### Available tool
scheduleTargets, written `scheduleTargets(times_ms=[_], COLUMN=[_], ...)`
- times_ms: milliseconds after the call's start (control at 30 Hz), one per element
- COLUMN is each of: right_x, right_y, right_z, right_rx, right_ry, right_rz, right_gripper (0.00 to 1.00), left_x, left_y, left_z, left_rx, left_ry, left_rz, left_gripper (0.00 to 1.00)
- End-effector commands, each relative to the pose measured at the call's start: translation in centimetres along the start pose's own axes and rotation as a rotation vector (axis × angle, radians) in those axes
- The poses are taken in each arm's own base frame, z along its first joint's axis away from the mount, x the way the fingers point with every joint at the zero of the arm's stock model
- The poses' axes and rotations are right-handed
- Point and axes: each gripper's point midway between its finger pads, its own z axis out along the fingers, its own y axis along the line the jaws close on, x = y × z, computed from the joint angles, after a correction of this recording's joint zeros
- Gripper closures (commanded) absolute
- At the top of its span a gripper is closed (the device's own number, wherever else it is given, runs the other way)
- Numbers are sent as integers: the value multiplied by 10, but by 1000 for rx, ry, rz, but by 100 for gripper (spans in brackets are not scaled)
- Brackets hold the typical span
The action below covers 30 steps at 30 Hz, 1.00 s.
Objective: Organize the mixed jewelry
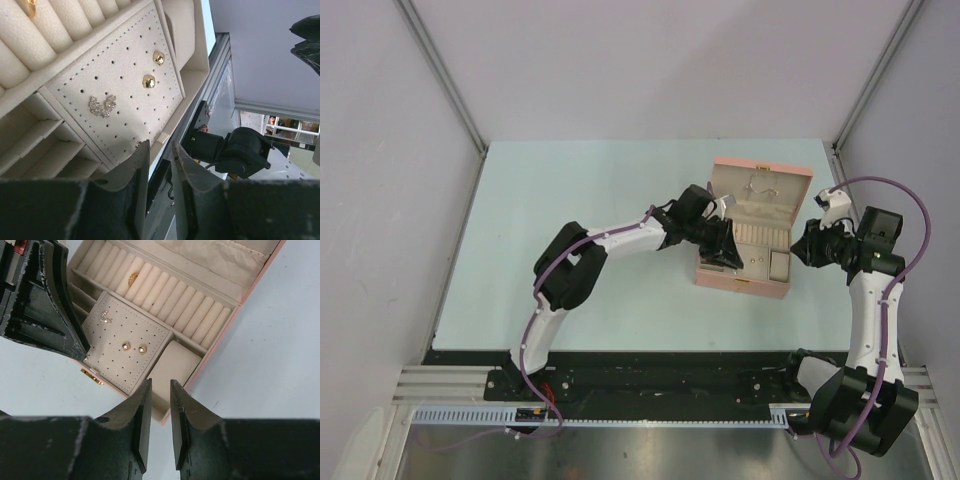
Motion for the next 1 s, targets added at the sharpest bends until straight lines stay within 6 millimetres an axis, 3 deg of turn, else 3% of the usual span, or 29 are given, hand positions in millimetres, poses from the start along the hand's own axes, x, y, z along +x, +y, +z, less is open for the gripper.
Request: scheduleTargets(times_ms=[0, 567, 967], right_x=[-5, -5, -5], right_y=[4, 2, 2], right_z=[-5, -7, -9], right_rx=[-12, -8, -8], right_ry=[-28, -33, -40], right_rz=[-21, -12, -11], right_gripper=[74, 74, 73], left_x=[-8, -10, -14], left_y=[-11, -10, -15], left_z=[3, 5, -5], left_rx=[22, 19, 3], left_ry=[-15, -14, -32], left_rz=[43, 39, 80], left_gripper=[72, 71, 72])
